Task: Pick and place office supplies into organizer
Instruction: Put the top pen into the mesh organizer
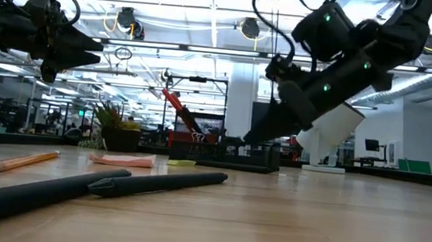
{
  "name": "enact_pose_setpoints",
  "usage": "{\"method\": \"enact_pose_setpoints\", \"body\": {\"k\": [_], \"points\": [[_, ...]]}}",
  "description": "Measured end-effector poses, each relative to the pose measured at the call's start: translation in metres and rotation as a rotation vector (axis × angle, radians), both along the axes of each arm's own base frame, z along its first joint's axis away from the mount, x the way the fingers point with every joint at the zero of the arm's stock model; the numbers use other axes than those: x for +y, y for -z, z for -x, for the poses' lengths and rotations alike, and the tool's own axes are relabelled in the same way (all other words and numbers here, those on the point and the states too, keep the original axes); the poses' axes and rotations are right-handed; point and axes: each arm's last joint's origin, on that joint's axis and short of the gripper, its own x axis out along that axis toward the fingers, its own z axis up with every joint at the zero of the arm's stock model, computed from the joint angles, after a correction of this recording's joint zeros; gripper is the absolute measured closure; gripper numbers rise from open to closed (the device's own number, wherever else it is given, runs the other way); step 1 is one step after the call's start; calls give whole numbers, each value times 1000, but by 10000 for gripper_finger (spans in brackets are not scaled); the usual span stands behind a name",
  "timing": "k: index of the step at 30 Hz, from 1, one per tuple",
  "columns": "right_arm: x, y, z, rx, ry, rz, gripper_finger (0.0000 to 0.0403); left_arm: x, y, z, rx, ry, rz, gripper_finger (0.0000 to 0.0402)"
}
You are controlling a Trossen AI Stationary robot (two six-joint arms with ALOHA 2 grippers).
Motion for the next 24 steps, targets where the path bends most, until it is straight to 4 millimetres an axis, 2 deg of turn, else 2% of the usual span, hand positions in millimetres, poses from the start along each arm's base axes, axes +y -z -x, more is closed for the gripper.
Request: {"method": "enact_pose_setpoints", "body": {"k": [5,9,19,24], "points": [[-2,17,1,25,50,6,217,0,0,0,-2,0,0,254],[-4,33,10,51,97,33,216,0,0,0,0,0,0,254],[-4,47,43,-59,122,5,233,0,0,0,-1,0,0,254],[-4,47,45,-81,105,24,244,0,0,0,-2,0,0,254]]}}
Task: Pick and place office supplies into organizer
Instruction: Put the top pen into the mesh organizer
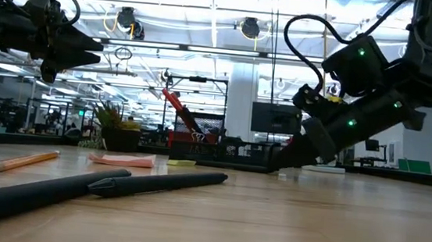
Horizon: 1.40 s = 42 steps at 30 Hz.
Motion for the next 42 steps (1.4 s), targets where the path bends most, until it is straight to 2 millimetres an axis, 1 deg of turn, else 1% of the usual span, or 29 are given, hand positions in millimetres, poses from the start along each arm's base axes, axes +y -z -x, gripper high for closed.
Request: {"method": "enact_pose_setpoints", "body": {"k": [4,8,13,15,20,29,33,36,39,42], "points": [[1,5,-5,-24,-30,-19,246,0,0,0,0,0,0,254],[1,19,-9,-61,-24,-45,246,0,0,0,0,0,0,254],[1,33,-12,-181,-4,-67,250,0,0,0,0,0,0,254],[1,38,-16,-201,-10,-66,250,0,0,0,-1,-1,0,254],[1,52,-20,-155,-9,-56,256,0,0,0,0,0,0,254],[11,58,-16,-81,-34,-41,287,0,0,0,-1,0,0,254],[17,62,-14,-19,-60,10,296,0,0,0,0,0,0,254],[18,63,-13,-6,-39,49,304,0,0,0,0,0,0,254],[18,63,-13,6,-40,57,320,0,0,0,0,0,0,254],[18,64,-12,11,-31,51,352,0,0,0,0,0,0,254]]}}
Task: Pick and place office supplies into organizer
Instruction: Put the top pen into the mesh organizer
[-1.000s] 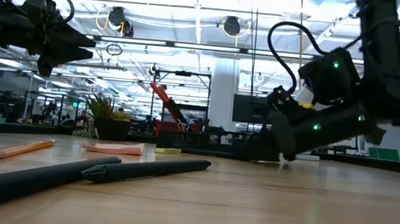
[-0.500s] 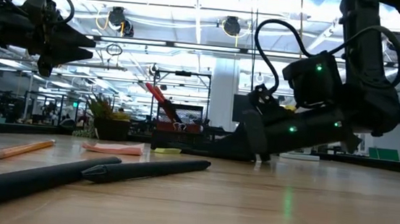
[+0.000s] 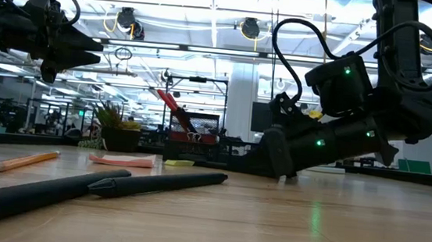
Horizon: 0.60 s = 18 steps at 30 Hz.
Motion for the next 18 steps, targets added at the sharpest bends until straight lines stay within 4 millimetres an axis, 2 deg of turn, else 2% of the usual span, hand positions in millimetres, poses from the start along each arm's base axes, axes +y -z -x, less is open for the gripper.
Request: {"method": "enact_pose_setpoints", "body": {"k": [3,9,18], "points": [[0,0,0,-2,7,-8,379,0,0,0,0,0,0,254],[1,-4,-1,-36,-14,-32,378,0,0,0,-1,0,0,254],[20,-40,-8,-152,-120,-19,378,0,0,0,0,0,0,254]]}}
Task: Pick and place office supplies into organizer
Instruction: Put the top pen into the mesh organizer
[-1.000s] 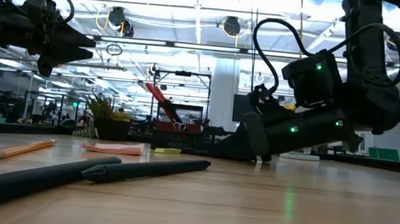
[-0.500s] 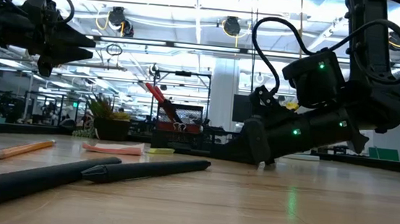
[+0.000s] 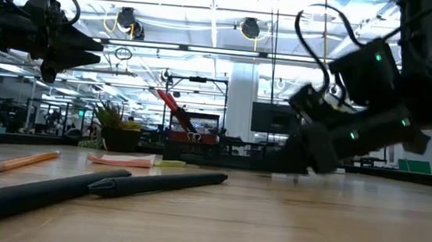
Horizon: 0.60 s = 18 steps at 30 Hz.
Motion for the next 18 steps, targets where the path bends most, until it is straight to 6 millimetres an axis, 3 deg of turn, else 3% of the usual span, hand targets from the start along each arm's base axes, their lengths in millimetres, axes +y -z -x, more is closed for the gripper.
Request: {"method": "enact_pose_setpoints", "body": {"k": [12,18], "points": [[18,-43,-3,-160,-40,29,377,0,0,0,2,0,0,254],[21,-57,-17,-237,-42,25,375,0,-3,0,-39,0,4,254]]}}
